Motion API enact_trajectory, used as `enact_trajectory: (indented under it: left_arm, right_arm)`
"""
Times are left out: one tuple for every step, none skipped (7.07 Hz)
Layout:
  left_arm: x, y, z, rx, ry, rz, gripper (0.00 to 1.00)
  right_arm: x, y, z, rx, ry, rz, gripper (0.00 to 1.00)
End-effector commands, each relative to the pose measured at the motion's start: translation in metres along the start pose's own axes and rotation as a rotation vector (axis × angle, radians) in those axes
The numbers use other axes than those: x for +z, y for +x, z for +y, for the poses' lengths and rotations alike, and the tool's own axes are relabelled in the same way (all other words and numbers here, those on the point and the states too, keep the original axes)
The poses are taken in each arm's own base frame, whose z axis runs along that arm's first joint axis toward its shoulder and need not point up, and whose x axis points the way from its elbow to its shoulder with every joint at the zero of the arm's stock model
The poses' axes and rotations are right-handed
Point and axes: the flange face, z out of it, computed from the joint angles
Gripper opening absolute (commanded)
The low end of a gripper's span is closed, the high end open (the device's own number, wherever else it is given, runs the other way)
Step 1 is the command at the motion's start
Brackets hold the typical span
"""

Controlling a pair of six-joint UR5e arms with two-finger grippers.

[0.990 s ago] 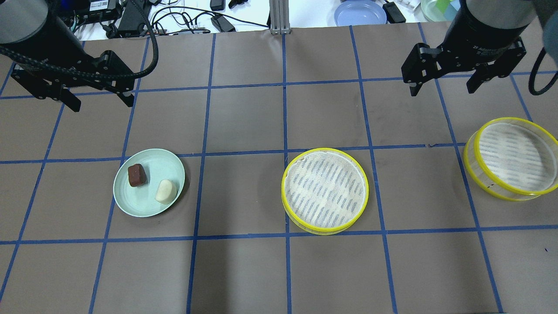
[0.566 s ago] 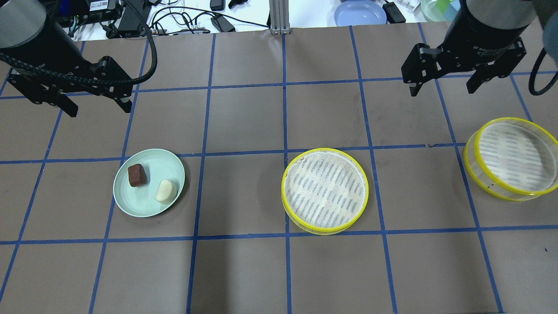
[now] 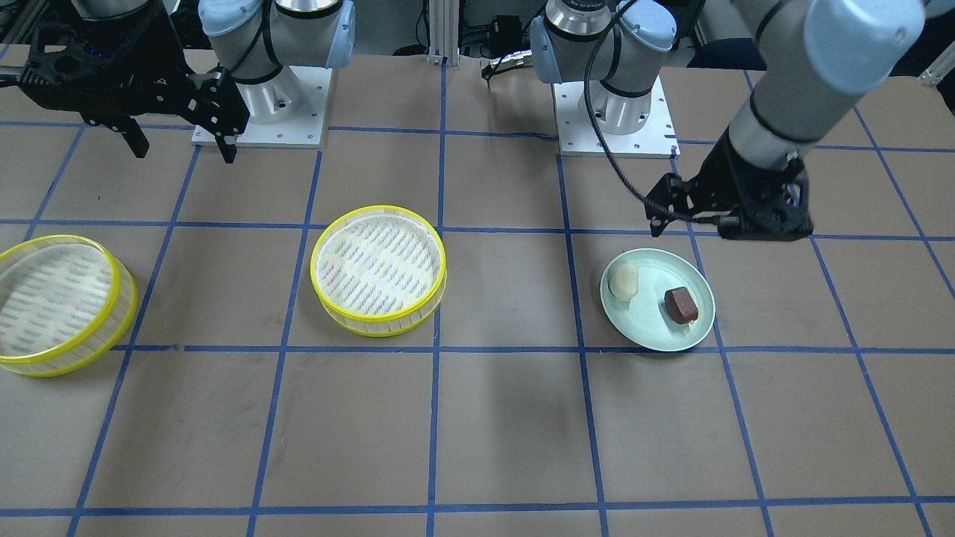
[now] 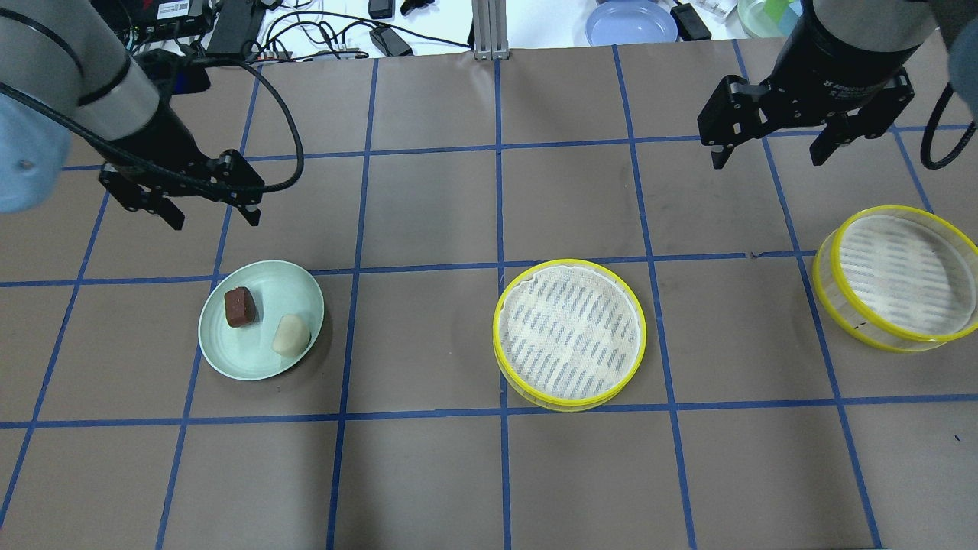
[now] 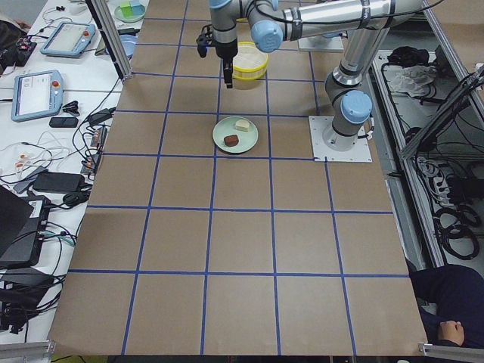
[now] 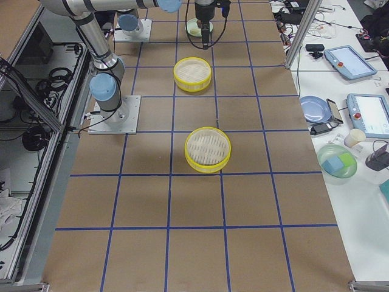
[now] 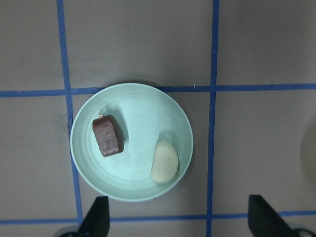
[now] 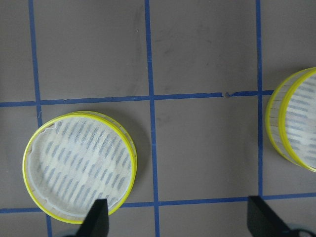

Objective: Stack buns with steamer

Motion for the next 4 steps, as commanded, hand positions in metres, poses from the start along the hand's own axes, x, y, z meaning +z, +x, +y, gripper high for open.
enact_trajectory:
  left_arm:
    - [0.092, -0.008, -0.027, 0.154, -0.060, 0.052, 1.00]
    - [0.125, -0.010, -0.033, 0.177, -0.121, 0.066, 1.00]
    - [0.142, -0.017, -0.034, 0.263, -0.175, 0.045, 0.97]
    - [0.156, -0.035, -0.022, 0.337, -0.258, 0.074, 0.89]
  right_arm:
    - [-0.001, -0.006, 0.001, 0.001, 0.002, -0.064, 1.00]
    - [-0.001, -0.007, 0.001, 0.001, 0.002, -0.067, 1.00]
    - [0.002, -0.007, -0.001, -0.003, -0.003, -0.074, 1.00]
    - [0.004, -0.008, -0.003, -0.002, -0.004, -0.073, 1.00]
